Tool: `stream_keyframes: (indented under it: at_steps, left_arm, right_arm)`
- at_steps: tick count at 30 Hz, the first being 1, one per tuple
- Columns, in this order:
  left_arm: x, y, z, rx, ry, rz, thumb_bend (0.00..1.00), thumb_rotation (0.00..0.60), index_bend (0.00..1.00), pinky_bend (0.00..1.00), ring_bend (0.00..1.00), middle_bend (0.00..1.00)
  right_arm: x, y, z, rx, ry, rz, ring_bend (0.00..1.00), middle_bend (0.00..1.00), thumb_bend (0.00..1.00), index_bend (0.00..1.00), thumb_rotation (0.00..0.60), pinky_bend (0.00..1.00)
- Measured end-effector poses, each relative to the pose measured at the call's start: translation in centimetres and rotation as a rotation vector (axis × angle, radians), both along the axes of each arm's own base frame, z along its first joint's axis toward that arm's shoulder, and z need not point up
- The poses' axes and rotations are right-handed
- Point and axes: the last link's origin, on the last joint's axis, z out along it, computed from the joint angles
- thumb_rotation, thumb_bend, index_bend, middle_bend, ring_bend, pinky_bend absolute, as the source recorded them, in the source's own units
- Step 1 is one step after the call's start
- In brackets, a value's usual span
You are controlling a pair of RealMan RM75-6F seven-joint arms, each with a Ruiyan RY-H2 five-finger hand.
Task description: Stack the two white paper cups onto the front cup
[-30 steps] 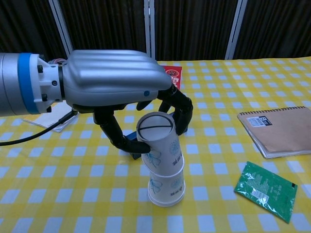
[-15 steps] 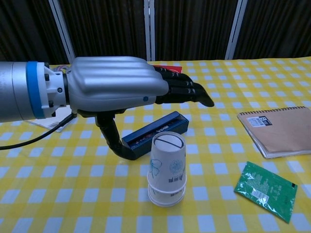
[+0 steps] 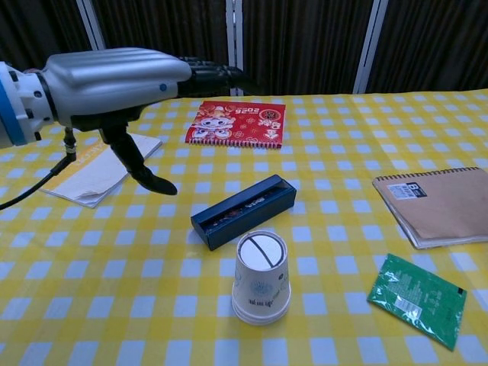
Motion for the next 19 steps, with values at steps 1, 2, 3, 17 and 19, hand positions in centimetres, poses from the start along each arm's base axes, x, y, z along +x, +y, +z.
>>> stream_keyframes:
  at_steps: [1, 2, 3, 17, 19]
  left_arm:
    - [-0.7, 0.2, 0.5, 0.026, -0.018, 0.042, 0.00, 0.600, 0.00, 0.00, 0.00, 0.00]
    - [-1.3, 0.4, 0.9, 0.048, -0.033, 0.075, 0.00, 0.600, 0.00, 0.00, 0.00, 0.00]
    - [-1.9, 0.5, 1.4, 0.073, -0.049, 0.108, 0.00, 0.600, 0.00, 0.00, 0.00, 0.00]
    - [-14.8, -6.4, 9.1, 0.468, -0.123, 0.653, 0.00, 0.600, 0.00, 0.00, 0.00, 0.00]
    - [-15.8, -7.5, 9.5, 0.470, -0.126, 0.694, 0.00, 0.600, 0.00, 0.00, 0.00, 0.00]
  right_arm:
    - [0.0, 0.0, 0.0, -0.002, 0.001, -0.001, 0.00, 0.00, 0.00, 0.00, 0.600, 0.00]
    - [0.0, 0.0, 0.1, -0.003, 0.002, -0.001, 0.00, 0.00, 0.00, 0.00, 0.600, 0.00]
    - [0.0, 0.0, 0.1, -0.005, 0.004, -0.001, 0.00, 0.00, 0.00, 0.00, 0.600, 0.00]
    - [0.5, 0.3, -0.2, -0.009, 0.038, 0.012, 0.00, 0.00, 0.00, 0.00, 0.600, 0.00]
    - [0.6, 0.4, -0.3, -0.008, 0.041, 0.014, 0.00, 0.00, 0.00, 0.00, 0.600, 0.00]
